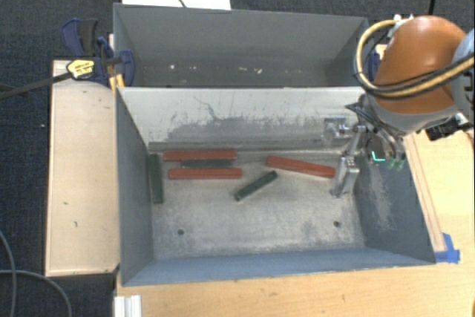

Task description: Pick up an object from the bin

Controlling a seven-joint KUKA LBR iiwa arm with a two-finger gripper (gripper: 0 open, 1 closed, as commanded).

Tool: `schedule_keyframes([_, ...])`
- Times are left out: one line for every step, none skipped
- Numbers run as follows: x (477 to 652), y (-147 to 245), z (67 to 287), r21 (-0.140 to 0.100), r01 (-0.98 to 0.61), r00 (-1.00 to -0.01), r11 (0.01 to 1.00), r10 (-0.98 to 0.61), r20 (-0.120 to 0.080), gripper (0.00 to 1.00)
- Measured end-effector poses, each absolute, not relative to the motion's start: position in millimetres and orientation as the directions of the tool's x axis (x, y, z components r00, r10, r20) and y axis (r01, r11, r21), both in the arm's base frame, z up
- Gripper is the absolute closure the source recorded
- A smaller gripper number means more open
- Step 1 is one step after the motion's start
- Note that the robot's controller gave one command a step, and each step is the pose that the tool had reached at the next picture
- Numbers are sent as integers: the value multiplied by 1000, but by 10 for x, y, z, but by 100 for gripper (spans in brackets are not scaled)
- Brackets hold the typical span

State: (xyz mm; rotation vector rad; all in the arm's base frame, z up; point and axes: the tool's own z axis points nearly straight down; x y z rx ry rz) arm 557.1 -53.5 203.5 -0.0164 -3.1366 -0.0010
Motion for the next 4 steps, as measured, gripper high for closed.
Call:
schedule_keyframes([5588, -533, 2076, 0, 9, -1000, 1000, 9, -3, 0])
schedule_keyframes([5614, -550, 1721, 0, 61, -998, 998, 61, -10, 0])
schedule_keyframes([5721, -663, 1064, 0, 97, -995, 995, 97, -3, 100])
schedule_keyframes([5721, -661, 1065, 0, 95, -995, 995, 95, -3, 0])
